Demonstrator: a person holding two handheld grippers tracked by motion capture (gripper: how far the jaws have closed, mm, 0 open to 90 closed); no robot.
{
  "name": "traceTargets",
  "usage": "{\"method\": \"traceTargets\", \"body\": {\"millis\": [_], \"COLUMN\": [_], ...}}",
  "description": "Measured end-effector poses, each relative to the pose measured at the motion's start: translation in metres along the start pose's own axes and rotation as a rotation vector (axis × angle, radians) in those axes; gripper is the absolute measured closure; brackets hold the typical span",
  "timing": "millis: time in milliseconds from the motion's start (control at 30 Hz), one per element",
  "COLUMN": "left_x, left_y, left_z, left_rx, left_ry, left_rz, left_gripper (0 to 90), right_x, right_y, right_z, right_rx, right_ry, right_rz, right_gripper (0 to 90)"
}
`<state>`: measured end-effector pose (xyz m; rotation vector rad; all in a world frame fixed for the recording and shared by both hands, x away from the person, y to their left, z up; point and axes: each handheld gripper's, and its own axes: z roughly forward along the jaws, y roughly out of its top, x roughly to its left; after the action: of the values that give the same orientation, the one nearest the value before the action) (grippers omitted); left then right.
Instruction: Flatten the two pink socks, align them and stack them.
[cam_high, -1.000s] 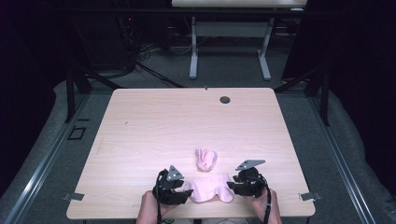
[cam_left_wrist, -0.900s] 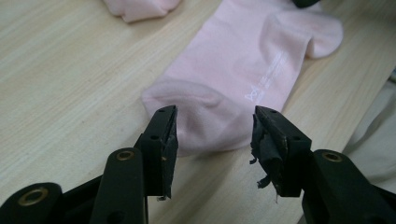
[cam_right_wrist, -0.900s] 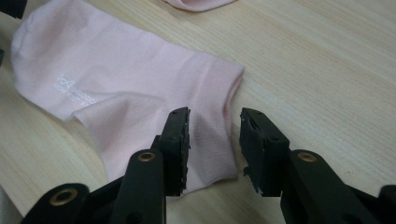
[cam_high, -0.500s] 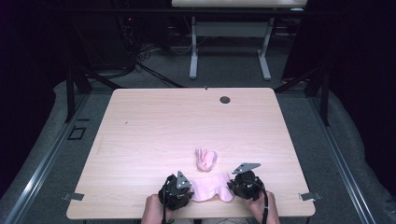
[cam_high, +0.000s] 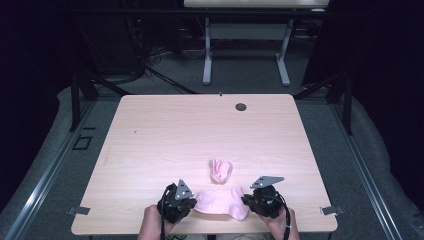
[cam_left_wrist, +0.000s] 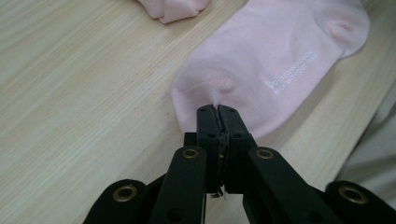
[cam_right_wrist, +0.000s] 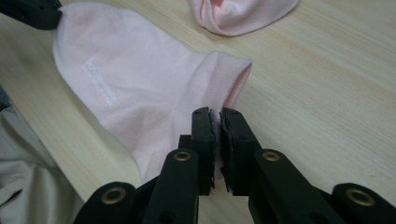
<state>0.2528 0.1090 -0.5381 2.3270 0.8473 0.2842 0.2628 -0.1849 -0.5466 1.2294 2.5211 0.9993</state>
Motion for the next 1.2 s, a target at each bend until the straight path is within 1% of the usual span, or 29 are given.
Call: {"method": "traceTargets", "body": {"millis": [33, 100, 133, 167, 233, 267, 333, 367, 400, 433, 467, 500, 533, 633, 667, 700, 733, 767, 800, 833, 933, 967, 1000, 1033, 1067, 1100, 1133, 1167, 1200], "left_x": [0.000, -0.002, -0.002, -0.003, -0.003, -0.003, -0.002, -0.001, 0.000, 0.002, 0.002, 0.006, 0.008, 0.016, 0.016, 0.019, 0.024, 0.024, 0.030, 0.030, 0.037, 0.037, 0.039, 0.042, 0.042, 0.045, 0.046, 0.047, 0.047], "left_y": [-0.004, -0.008, -0.008, -0.013, -0.015, -0.016, -0.015, -0.015, -0.014, -0.014, -0.014, -0.012, -0.012, -0.009, -0.009, -0.007, -0.002, -0.002, 0.005, 0.005, 0.022, 0.022, 0.026, 0.035, 0.035, 0.044, 0.049, 0.053, 0.053], "left_z": [0.000, 0.006, 0.006, 0.012, 0.016, 0.016, 0.016, 0.015, 0.014, 0.012, 0.012, 0.009, 0.008, 0.005, 0.005, 0.005, 0.005, 0.005, 0.006, 0.006, 0.012, 0.012, 0.015, 0.021, 0.021, 0.029, 0.033, 0.037, 0.037], "left_rx": [0.007, 0.029, 0.029, 0.044, 0.046, 0.044, 0.038, 0.037, 0.027, 0.018, 0.018, 0.000, -0.007, -0.046, -0.046, -0.058, -0.080, -0.080, -0.090, -0.090, -0.103, -0.103, -0.103, -0.105, -0.105, -0.107, -0.109, -0.112, -0.112], "left_ry": [-0.026, -0.035, -0.035, -0.052, -0.066, -0.068, -0.064, -0.064, -0.058, -0.053, -0.053, -0.039, -0.038, -0.035, -0.035, -0.031, -0.021, -0.021, -0.023, -0.023, -0.011, -0.011, -0.008, -0.005, -0.005, -0.011, -0.009, -0.003, -0.003], "left_rz": [-0.008, -0.008, -0.008, -0.013, -0.023, -0.024, -0.032, -0.039, -0.049, -0.057, -0.057, -0.081, -0.093, -0.131, -0.131, -0.137, -0.159, -0.159, -0.167, -0.167, -0.177, -0.177, -0.176, -0.174, -0.174, -0.179, -0.183, -0.187, -0.187], "left_gripper": [88.9, 88.7, 88.5, 88.3, 87.5, 85.9, 76.1, 68.0, 59.7, 52.4, 44.8, 38.5, 33.8, 23.9, 22.1, 20.3, 19.5, 19.1, 18.9, 19.2, 18.3, 18.2, 18.2, 18.7, 19.7, 20.7, 23.1, 25.2, 26.3], "right_x": [0.000, -0.001, -0.001, -0.001, -0.001, -0.001, -0.002, -0.004, -0.004, -0.006, -0.006, -0.009, -0.011, -0.015, -0.015, -0.017, -0.018, -0.020, -0.021, -0.021, -0.024, -0.024, -0.025, -0.025, -0.025, -0.026, -0.026, -0.027, -0.028], "right_y": [-0.001, -0.004, -0.004, -0.007, -0.009, -0.010, -0.011, -0.010, -0.010, -0.010, -0.010, -0.008, -0.007, -0.002, -0.002, 0.003, 0.006, 0.009, 0.012, 0.012, 0.026, 0.026, 0.034, 0.038, 0.038, 0.046, 0.050, 0.054, 0.057], "right_z": [0.000, 0.004, 0.004, 0.010, 0.013, 0.014, 0.013, 0.012, 0.011, 0.009, 0.009, 0.004, 0.002, -0.003, -0.003, -0.005, -0.005, -0.005, -0.004, -0.004, 0.000, 0.000, 0.002, 0.004, 0.004, 0.007, 0.009, 0.011, 0.013], "right_rx": [0.009, 0.037, 0.037, 0.065, 0.088, 0.090, 0.091, 0.094, 0.081, 0.075, 0.075, 0.048, 0.040, 0.003, 0.003, -0.009, -0.012, -0.015, -0.015, -0.015, -0.020, -0.020, -0.016, -0.015, -0.015, -0.020, -0.014, -0.012, -0.018], "right_ry": [0.003, -0.007, -0.007, -0.021, -0.029, -0.020, -0.024, -0.021, -0.013, 0.004, 0.004, 0.015, 0.027, 0.017, 0.017, 0.008, 0.004, 0.001, 0.000, 0.000, -0.006, -0.006, -0.008, -0.008, -0.008, -0.014, -0.016, -0.018, -0.023], "right_rz": [0.000, -0.002, -0.002, -0.008, -0.014, -0.012, -0.012, -0.015, -0.002, -0.002, -0.002, 0.014, 0.017, 0.024, 0.024, 0.030, 0.028, 0.027, 0.033, 0.033, 0.025, 0.025, 0.019, 0.013, 0.013, 0.005, 0.005, 0.005, 0.004], "right_gripper": [83.9, 83.8, 83.8, 83.8, 83.5, 83.3, 81.2, 76.8, 71.8, 67.7, 67.7, 57.0, 51.8, 35.6, 35.6, 29.5, 27.8, 26.0, 25.7, 25.7, 24.2, 24.2, 23.6, 23.6, 23.6, 24.0, 24.4, 24.9, 25.3]}}
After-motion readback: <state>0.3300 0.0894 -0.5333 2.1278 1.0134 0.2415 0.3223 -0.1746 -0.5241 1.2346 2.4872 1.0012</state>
